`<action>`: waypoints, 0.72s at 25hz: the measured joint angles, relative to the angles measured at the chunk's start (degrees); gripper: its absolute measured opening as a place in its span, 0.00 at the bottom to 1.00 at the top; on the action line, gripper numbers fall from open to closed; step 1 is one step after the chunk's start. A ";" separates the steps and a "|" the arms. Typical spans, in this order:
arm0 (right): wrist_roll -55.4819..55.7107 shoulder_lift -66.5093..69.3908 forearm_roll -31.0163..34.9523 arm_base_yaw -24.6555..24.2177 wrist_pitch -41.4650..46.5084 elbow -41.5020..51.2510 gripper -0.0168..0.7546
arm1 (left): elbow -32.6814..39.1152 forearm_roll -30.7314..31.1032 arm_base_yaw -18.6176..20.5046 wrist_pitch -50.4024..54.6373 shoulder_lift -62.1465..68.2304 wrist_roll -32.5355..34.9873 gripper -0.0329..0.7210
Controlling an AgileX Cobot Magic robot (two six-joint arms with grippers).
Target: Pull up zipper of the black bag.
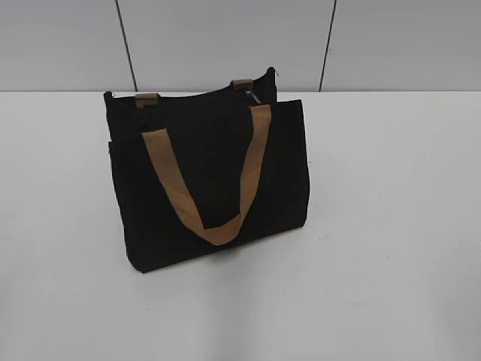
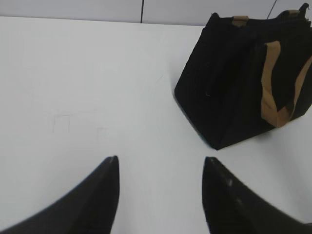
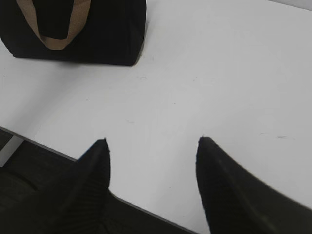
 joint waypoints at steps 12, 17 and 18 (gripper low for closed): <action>0.10 0.00 3.49 -11.43 0.01 0.00 0.59 | 0.11 0.03 5.79 -0.07 0.00 0.06 0.58; 0.10 0.00 3.48 -12.49 -0.09 0.00 0.59 | 0.11 0.03 9.62 -0.07 0.00 0.06 0.57; 0.10 0.00 3.48 -12.49 -0.09 0.00 0.59 | 0.11 0.03 10.04 -0.07 0.00 0.06 0.57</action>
